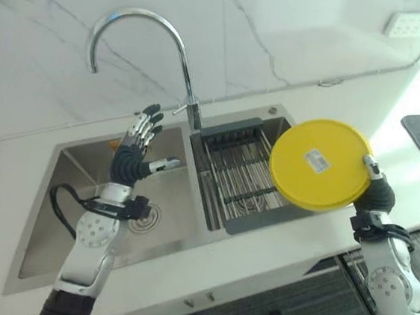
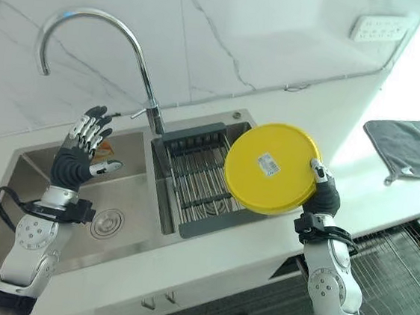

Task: Place the dishes in the dishwasher.

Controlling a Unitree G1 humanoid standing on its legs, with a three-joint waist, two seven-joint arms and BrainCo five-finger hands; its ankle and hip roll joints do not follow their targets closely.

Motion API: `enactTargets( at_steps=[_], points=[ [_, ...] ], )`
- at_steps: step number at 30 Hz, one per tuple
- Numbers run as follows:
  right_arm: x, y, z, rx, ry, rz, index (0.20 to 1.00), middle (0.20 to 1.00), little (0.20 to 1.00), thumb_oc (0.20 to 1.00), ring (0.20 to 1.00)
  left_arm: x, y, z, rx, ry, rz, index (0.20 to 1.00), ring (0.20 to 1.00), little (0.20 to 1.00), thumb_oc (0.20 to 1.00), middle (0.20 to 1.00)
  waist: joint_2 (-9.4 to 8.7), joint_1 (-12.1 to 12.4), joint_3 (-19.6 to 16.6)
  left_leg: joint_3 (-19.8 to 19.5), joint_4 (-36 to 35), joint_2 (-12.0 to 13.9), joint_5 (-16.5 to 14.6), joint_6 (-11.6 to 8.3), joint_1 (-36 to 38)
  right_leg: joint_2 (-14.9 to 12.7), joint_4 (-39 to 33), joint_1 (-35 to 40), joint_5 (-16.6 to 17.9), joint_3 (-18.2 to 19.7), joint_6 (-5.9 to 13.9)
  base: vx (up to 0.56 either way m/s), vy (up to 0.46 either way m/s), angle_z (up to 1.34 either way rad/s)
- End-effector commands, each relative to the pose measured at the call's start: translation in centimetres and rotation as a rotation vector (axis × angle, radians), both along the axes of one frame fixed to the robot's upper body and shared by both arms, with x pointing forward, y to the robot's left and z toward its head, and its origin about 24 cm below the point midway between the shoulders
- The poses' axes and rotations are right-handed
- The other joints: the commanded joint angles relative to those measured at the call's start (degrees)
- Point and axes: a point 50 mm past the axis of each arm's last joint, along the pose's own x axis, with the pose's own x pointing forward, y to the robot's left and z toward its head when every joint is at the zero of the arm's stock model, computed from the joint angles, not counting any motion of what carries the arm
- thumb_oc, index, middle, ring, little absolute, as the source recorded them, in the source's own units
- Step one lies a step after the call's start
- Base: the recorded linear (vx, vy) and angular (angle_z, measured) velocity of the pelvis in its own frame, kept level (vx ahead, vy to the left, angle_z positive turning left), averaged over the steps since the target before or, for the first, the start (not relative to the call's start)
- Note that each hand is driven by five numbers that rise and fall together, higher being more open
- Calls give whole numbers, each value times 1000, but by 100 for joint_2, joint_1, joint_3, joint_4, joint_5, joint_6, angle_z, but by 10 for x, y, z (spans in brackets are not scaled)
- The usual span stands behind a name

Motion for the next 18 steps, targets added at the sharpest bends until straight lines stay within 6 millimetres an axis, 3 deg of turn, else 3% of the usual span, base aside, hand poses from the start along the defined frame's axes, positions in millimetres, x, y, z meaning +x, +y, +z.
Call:
enactTargets(
  at_steps=[1,3,4,6,9,10,13,15,16,17,18],
  points=[
    [0,-8,45,70,-280,-27,200,200,200,200,200,-7,-1,31,103,-154,-59,1000,1000,1000,1000,1000,7,-8,56,-421,34,91,-986,-137,621,171,28,-450,216,-49,226,-124,264,12],
    [-1,-9,43,100,-269,-37,200,200,200,200,200,-7,-4,31,93,-139,-77,1000,1000,1000,1000,1000,-20,-9,90,-311,34,108,-1013,-117,628,85,38,-567,366,-278,298,-149,166,-1],
    [3,-8,41,130,-261,-18,200,200,200,200,200,-6,-5,31,106,-137,-66,1000,1000,1000,1000,1000,-41,32,136,-119,34,174,-988,-109,641,-8,195,-611,499,-593,351,-200,85,-18],
    [3,-7,41,139,-272,-17,200,200,200,200,200,-5,-5,34,102,-149,-70,1000,1000,1000,1000,1000,-25,62,144,-32,34,232,-921,-67,582,34,526,-600,342,-665,301,-179,65,-75],
    [0,-12,44,146,-309,-40,200,200,200,200,200,-2,-9,35,120,-161,-80,1000,1000,1000,1000,1000,61,110,78,-40,34,313,-790,27,426,256,1313,-387,-321,-563,19,-160,38,-39],
    [1,-10,45,148,-311,-34,200,200,200,200,200,-1,-11,34,125,-160,-77,1000,1000,1000,1000,1000,55,138,43,-18,34,307,-779,45,401,215,1406,-277,-341,-570,-11,-155,-85,-14],
    [3,0,45,159,-306,-6,200,200,200,200,200,1,-17,33,145,-179,-78,1000,1000,1000,1000,1000,-16,323,-89,148,34,397,-737,13,396,-256,1381,109,-106,-744,84,-164,-282,-53],
    [5,8,44,180,-313,11,200,200,200,200,200,1,-20,37,169,-203,-87,1000,1000,1000,1000,1000,-47,485,-145,512,68,634,-688,-127,487,-886,1239,334,310,-1253,285,-241,-560,-54],
    [5,10,44,188,-315,16,200,200,200,200,200,1,-21,39,174,-206,-88,1000,1000,1000,1000,1000,-49,495,-142,604,116,739,-665,-177,507,-950,1215,355,295,-1339,312,-345,-851,-112],
    [5,12,43,201,-307,14,200,200,200,200,200,5,-24,43,184,-211,-107,1000,1000,1000,1000,1000,-42,491,-115,749,451,1114,-668,-361,416,-758,1028,447,-218,-1473,265,-299,-726,-117],
    [6,13,44,206,-303,24,200,200,200,200,200,5,-24,44,186,-214,-100,1000,1000,1000,1000,1000,-33,489,-111,822,513,1291,-618,-456,406,-623,844,516,-399,-1550,231,-337,-768,-120]
  ],
)
